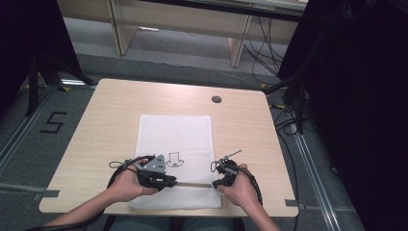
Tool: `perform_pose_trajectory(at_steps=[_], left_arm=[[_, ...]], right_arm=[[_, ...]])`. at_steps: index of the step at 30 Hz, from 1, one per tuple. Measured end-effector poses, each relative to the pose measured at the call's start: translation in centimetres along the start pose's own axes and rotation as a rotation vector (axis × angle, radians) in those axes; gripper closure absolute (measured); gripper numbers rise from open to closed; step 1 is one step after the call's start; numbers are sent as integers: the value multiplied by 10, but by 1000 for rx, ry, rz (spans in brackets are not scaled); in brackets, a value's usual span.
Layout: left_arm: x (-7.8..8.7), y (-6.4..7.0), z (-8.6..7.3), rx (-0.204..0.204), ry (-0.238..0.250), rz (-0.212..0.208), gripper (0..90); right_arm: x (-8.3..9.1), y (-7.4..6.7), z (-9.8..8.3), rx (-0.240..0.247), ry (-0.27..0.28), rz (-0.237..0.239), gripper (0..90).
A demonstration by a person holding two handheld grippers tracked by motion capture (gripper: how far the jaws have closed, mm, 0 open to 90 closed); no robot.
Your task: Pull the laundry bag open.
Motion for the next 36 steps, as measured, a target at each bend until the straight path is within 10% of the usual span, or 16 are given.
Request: perform_pose_trajectory(at_steps=[36], left_arm=[[15,-6,-8,34,2,13,818]], right_arm=[[0,0,0,-4,-2,4,900]])
Point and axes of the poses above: each handheld gripper's, and its own axes: x roughly backward along the jaws, z roughly out of its top, y roughly to its right, the point moved 2 cm from there along -x, roughly forward along the jaws, and after that the axes turned 11 degrees about z, right-handed, at the moved point
